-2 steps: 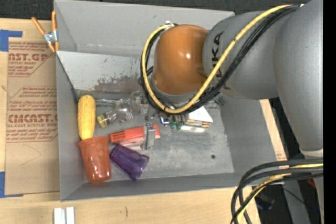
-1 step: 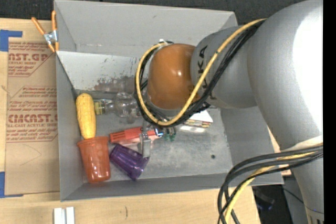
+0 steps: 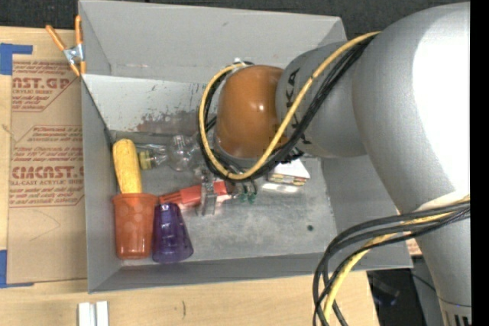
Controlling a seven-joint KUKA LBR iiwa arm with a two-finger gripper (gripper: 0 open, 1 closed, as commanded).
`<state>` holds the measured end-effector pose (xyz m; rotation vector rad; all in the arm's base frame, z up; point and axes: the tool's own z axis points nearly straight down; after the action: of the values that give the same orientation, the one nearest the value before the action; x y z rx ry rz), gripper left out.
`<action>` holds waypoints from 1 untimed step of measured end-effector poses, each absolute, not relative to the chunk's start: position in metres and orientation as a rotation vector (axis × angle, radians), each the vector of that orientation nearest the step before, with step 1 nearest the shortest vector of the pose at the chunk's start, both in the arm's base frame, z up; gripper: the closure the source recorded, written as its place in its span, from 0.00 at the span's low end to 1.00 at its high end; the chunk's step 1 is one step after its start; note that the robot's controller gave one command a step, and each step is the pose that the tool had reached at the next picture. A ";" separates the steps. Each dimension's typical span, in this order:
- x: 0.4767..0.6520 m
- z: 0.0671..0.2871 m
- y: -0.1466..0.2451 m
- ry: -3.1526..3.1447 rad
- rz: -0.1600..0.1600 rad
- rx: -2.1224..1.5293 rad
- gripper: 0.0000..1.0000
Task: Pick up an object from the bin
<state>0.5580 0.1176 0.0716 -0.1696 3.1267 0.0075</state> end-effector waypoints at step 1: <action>0.558 0.072 0.118 3.127 0.008 -0.170 1.00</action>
Offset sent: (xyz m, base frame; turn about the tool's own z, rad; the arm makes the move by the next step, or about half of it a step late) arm -0.0002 -0.0001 0.0059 0.0000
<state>0.5580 0.1176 0.0716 -0.1697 3.1267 0.0077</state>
